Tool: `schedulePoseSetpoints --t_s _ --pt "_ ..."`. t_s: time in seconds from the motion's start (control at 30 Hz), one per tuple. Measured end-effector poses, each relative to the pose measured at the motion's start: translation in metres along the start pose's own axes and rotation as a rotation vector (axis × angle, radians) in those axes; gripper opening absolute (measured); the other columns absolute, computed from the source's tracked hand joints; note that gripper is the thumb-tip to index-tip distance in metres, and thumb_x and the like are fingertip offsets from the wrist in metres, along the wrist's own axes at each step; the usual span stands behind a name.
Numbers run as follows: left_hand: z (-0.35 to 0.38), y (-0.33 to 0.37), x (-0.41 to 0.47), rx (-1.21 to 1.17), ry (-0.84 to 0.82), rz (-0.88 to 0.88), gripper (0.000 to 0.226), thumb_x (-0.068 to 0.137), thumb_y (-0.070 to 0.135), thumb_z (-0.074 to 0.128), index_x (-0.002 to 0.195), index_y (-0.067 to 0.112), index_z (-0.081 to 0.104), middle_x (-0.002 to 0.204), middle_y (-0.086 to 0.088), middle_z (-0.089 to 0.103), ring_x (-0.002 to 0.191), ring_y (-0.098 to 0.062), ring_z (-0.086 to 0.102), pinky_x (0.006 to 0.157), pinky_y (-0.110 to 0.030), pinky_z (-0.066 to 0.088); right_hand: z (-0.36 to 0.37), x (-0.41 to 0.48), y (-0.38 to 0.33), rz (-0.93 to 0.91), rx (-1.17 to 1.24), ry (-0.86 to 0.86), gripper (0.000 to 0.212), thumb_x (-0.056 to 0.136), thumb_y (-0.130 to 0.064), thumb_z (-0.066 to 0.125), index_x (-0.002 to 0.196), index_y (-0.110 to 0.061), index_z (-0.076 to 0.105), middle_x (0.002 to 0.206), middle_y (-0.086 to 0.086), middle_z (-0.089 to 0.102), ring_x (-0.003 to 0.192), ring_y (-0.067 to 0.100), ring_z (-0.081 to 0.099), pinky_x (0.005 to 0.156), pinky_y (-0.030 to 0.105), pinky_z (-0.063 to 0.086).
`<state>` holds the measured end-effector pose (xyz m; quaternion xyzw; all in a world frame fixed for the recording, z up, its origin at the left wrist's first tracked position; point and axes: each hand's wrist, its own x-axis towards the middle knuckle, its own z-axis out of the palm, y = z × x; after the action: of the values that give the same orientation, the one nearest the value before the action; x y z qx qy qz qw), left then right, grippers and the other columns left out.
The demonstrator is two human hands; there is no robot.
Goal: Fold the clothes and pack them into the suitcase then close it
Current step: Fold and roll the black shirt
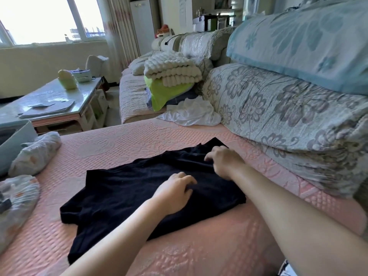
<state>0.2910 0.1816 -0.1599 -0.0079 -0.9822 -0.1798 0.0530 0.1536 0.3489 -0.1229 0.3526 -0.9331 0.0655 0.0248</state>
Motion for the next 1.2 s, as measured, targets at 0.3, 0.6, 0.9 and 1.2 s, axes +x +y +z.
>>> schedulePoseSetpoints --t_s 0.3,0.6,0.9,1.2 --pt "-0.032 -0.107 -0.124 0.323 0.120 -0.357 0.027 0.095 0.039 0.052 0.120 0.027 0.052 0.119 0.003 0.052 0.115 -0.022 0.047 0.093 -0.038 0.046 0.008 -0.021 -0.091 0.054 0.084 -0.089 0.034 0.097 -0.024 0.049 0.131 -0.026 0.055 0.131 0.005 0.047 0.122 0.029 0.051 0.097 0.040 0.047" --pt "-0.015 -0.056 -0.112 0.283 0.131 -0.146 0.037 0.094 0.039 0.053 0.131 0.031 0.053 0.123 0.003 0.053 0.115 -0.024 0.050 0.090 -0.037 0.045 0.023 -0.082 -0.060 0.285 -0.179 -0.097 0.050 0.088 -0.012 0.057 0.136 -0.018 0.045 0.138 0.006 0.041 0.128 0.026 0.041 0.104 0.036 0.040" --pt "0.033 0.070 -0.045 0.121 -0.019 0.056 0.059 0.094 0.043 0.054 0.149 0.032 0.035 0.147 0.009 0.039 0.134 -0.017 0.035 0.102 -0.033 0.040 0.022 -0.118 -0.001 0.631 0.349 0.090 0.026 0.097 -0.039 0.059 0.092 -0.015 0.068 0.098 0.006 0.070 0.097 0.029 0.064 0.077 0.031 0.045" --pt "0.062 0.070 -0.037 0.174 -0.088 0.078 0.057 0.104 0.023 0.036 0.156 0.037 0.017 0.165 0.009 0.012 0.152 -0.011 0.006 0.120 -0.028 0.008 0.024 -0.117 0.027 0.628 0.471 0.058 0.032 0.106 -0.025 0.042 0.099 -0.008 0.068 0.098 0.010 0.066 0.097 0.030 0.063 0.074 0.031 0.043"
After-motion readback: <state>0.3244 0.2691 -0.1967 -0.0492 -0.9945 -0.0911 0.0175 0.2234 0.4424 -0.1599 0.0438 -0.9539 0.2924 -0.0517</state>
